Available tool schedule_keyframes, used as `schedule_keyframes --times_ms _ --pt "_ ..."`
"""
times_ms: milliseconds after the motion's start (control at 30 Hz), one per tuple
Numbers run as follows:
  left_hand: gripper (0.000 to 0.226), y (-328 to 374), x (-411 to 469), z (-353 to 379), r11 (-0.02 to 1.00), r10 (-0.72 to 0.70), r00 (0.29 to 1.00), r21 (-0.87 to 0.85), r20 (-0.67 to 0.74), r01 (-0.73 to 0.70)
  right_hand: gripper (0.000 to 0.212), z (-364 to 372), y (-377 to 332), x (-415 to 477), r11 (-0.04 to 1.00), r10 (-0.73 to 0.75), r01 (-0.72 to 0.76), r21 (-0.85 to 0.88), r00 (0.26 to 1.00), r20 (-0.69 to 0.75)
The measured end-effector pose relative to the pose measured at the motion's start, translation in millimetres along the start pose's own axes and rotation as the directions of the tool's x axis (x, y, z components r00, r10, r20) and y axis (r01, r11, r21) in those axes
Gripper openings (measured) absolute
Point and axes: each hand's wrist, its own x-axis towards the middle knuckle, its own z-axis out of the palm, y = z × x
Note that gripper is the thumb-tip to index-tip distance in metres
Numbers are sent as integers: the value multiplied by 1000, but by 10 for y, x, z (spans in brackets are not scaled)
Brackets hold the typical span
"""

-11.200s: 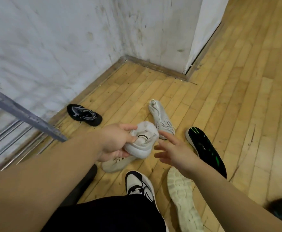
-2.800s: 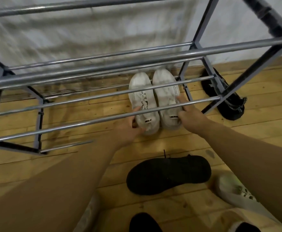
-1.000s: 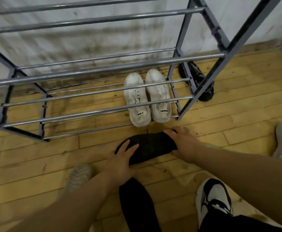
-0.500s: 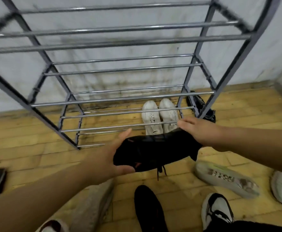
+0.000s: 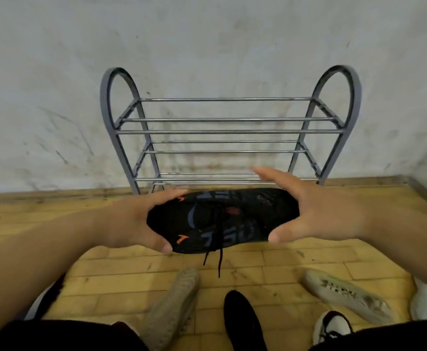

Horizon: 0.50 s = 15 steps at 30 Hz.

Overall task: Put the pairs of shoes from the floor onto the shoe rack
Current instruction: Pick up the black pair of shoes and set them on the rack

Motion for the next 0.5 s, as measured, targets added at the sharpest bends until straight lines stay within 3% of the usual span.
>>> schedule_keyframes --times_ms 200,333,500 --pt "101 -3 -1 55 993 -35 989 -111 145 52 122 228 -31 -99 960 -2 8 -280 1000 22" --pt "106 -74 11 82 988 -21 985 -146 170 47 117 291 -22 -44 940 -34 17 -341 998 -43" --pt "110 -108 61 26 995 -57 988 -73 145 68 110 314 45 82 933 -68 59 -356 998 -13"
